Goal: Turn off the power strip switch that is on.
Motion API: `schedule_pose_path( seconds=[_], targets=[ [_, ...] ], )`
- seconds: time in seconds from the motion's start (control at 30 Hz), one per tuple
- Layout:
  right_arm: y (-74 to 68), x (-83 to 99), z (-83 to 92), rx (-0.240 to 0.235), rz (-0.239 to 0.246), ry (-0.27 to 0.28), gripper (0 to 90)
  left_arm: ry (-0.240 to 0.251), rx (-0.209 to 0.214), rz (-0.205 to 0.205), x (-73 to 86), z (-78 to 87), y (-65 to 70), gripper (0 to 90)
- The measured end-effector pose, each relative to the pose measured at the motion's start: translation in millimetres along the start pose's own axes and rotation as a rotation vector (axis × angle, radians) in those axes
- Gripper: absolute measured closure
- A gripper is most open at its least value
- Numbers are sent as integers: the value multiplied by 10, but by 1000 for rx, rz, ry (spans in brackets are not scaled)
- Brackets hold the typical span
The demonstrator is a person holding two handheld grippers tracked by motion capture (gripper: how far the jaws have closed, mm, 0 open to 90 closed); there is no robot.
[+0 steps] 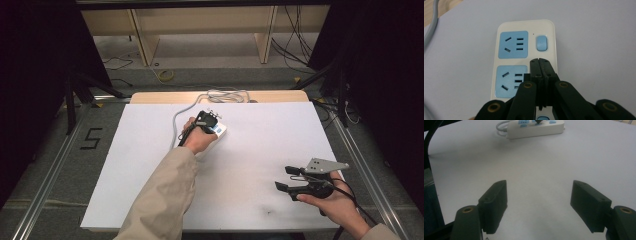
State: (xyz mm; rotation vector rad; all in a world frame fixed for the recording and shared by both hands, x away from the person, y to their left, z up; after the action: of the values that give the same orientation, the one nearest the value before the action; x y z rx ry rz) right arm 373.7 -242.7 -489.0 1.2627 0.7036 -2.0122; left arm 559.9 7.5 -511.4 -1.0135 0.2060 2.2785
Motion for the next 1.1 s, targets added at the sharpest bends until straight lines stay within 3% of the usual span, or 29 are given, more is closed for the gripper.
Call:
schedule_pose_path(
  seconds=[0.27,0.4,0.57,0.7,0.87,1.1],
  targets=[
    [-6,3,0,-1,-1,-5,301,0,3,7,-7,-5,17,900],
    [-6,2,-1,-1,1,-2,301,-6,-15,-14,-12,-11,27,900],
    [-7,1,2,0,0,-1,300,-7,-10,4,-12,-12,20,900],
    [-10,0,2,-1,1,0,299,-14,-25,-11,-16,-16,34,900],
    [-11,1,1,-2,4,-1,299,-15,-16,13,-13,-14,24,900],
    [-13,-2,5,-2,7,0,299,-18,-23,11,-16,-17,26,900]
  ],
)
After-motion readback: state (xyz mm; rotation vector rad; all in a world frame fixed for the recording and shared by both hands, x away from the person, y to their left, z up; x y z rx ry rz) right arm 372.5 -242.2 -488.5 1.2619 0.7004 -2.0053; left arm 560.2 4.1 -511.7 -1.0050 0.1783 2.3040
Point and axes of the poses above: each handheld gripper's, and its own axes: z roughly backward along the jaws, x roughly out of its underside, y roughly to its right, the point moved 8 cm from there along -z, roughly forward along the jaws, and after that the axes turned 10 degrees about y, right-handed, at the moved point
